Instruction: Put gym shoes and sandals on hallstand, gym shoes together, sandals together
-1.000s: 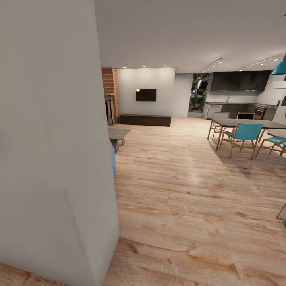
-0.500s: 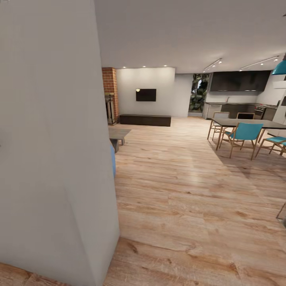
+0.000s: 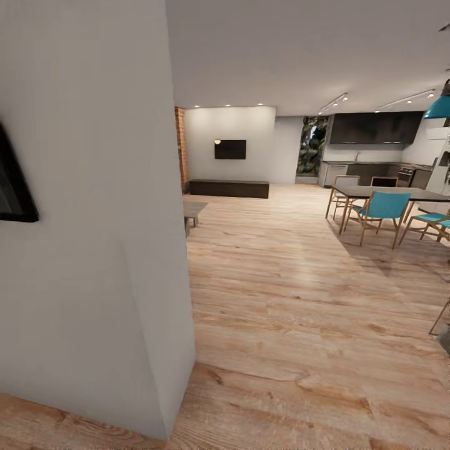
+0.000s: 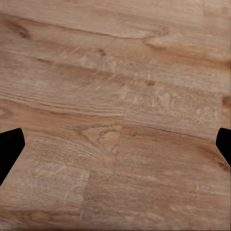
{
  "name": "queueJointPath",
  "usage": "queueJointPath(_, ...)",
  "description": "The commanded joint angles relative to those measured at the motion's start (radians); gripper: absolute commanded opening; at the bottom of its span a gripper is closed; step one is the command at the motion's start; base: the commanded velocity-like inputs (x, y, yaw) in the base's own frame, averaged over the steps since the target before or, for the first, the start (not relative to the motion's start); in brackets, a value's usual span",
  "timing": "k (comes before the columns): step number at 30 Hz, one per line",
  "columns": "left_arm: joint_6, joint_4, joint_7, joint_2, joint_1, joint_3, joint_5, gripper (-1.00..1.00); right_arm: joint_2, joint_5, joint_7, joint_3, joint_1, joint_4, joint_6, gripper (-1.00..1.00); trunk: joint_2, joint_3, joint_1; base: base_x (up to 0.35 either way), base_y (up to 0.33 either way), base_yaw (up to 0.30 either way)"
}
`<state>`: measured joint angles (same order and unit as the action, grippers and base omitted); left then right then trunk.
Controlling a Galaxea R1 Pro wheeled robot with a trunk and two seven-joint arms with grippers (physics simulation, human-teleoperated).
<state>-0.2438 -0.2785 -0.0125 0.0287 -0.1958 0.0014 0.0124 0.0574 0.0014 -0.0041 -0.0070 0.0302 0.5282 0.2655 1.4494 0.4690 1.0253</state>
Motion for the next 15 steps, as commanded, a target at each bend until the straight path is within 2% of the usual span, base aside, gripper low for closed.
queueJointPath(1, -0.003, 0.001, -0.001, 0.000, -0.001, 0.000, 0.001, 1.00, 0.000, 0.000, 0.000, -0.001, 0.001, 0.000, 0.003, 1.00, 0.001, 0.001, 0.000, -0.108, 0.206, -0.103)
queueJointPath(6, -0.003, 0.001, 0.000, 0.000, -0.001, 0.000, 0.000, 1.00, 0.000, 0.000, 0.000, -0.001, 0.001, 0.000, 0.003, 1.00, 0.001, 0.001, 0.000, -0.058, 0.111, -0.181)
queueJointPath(15, -0.003, 0.001, 0.001, 0.000, -0.001, 0.000, 0.000, 1.00, 0.001, 0.000, -0.001, -0.002, 0.001, -0.001, 0.003, 1.00, 0.001, 0.001, 0.000, -0.014, 0.027, -0.251)
